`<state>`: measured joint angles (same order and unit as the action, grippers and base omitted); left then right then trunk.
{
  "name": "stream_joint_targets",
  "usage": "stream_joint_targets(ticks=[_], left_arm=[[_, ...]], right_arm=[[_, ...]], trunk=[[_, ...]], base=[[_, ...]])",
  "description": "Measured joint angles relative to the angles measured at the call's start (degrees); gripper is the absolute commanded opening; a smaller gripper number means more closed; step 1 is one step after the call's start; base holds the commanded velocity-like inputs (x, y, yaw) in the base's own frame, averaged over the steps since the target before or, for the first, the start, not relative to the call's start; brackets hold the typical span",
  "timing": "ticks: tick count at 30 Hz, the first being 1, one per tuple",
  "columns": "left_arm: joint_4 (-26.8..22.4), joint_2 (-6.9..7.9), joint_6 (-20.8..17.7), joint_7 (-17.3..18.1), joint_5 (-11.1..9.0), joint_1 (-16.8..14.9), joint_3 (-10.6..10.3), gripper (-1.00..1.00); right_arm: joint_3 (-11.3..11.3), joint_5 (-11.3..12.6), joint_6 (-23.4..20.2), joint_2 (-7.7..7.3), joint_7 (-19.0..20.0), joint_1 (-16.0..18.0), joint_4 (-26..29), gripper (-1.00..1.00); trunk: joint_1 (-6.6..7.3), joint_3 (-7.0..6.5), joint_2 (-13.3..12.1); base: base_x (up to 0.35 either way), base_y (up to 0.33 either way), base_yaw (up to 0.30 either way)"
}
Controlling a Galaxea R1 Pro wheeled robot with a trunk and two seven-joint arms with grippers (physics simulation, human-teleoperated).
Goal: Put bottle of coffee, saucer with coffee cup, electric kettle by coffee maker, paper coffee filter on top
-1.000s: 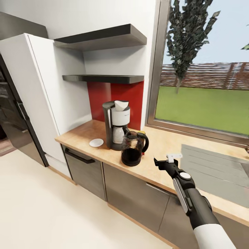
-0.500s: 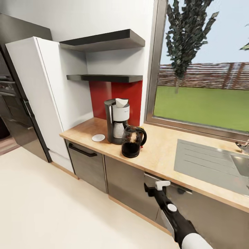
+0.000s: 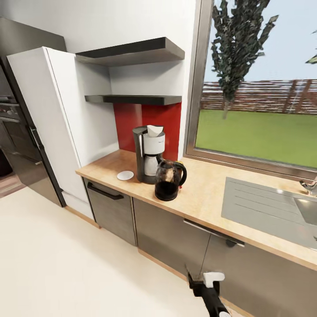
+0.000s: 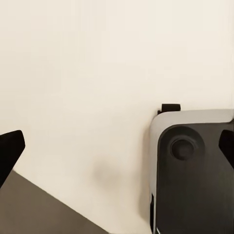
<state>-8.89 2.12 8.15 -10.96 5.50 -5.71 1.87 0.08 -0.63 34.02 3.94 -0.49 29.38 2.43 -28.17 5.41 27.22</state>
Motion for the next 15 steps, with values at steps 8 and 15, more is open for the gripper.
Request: stream_joint_targets(ticks=[8,15], left_arm=[[0.21,-0.25,0.42,0.29,0.38,0.11,-0.42,1.0],[0.86,0.07,0.56,0.69,0.37,0.66,-0.44,1.0]], right_arm=[[-0.08,-0.03,-1.9,-0.36,-17.69,-5.86,-0.88,1.0],[-0.21,0.12,-16.93,-0.16,-19.12,-12.19,-0.89,1.0]], trunk=[[0.0,0.0,0.0],[0.0,0.0,0.0]], base=[[0.0,0.0,0.0],[0.0,0.0,0.0]])
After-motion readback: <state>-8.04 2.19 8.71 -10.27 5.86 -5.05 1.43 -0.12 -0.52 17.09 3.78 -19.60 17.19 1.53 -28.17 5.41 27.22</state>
